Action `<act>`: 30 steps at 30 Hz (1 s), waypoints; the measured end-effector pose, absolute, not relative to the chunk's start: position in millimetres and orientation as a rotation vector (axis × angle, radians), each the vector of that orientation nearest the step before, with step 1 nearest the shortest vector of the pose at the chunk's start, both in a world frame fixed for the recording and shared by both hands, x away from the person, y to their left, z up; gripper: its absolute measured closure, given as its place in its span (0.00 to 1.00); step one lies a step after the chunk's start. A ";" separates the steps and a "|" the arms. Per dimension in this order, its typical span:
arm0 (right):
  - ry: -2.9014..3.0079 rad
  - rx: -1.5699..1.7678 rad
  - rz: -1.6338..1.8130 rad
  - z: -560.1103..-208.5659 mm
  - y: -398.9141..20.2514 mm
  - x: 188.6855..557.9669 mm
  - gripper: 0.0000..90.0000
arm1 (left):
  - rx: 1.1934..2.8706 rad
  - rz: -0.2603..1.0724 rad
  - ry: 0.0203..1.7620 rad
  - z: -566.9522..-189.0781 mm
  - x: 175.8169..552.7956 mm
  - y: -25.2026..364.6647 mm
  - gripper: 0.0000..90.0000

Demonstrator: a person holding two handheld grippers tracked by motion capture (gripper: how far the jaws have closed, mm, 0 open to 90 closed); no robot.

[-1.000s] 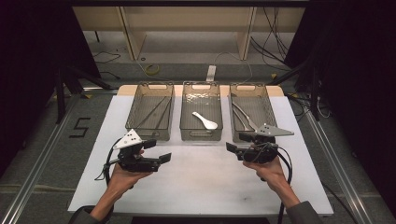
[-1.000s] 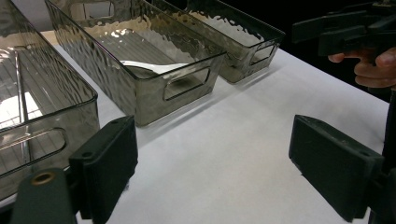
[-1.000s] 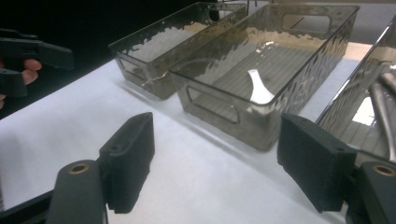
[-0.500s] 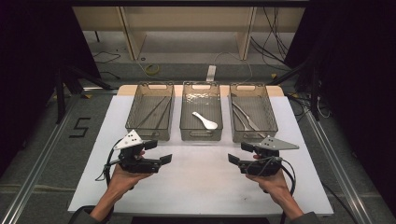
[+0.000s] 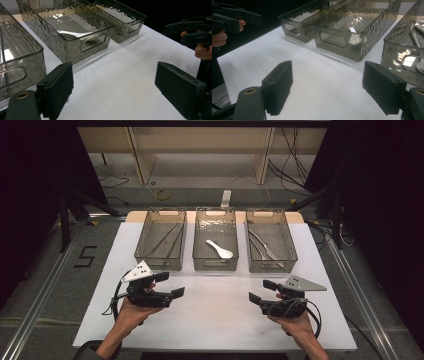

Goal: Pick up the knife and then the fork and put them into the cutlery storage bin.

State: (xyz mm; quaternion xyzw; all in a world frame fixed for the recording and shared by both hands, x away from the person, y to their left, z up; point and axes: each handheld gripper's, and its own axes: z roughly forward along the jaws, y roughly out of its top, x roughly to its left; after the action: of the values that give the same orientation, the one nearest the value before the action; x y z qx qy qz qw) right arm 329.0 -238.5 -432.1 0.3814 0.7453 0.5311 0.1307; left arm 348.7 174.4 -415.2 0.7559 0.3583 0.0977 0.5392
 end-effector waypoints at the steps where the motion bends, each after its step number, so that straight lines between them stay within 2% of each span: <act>1: 2.164 1.110 1.543 -432.9 -239.1 328.6 0.28 | 1.794 0.231 0.854 -415.3 348.3 174.5 0.16; 30: 2.154 1.111 1.502 -436.2 -243.4 317.4 0.26 | 1.793 0.235 0.850 -414.6 341.5 175.0 0.16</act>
State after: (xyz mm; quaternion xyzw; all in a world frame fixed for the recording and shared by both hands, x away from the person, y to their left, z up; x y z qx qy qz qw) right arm 317.4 -243.4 -436.2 0.3857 0.7475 0.5211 0.1445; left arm 341.5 175.0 -414.6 0.7547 0.3577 0.0990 0.5409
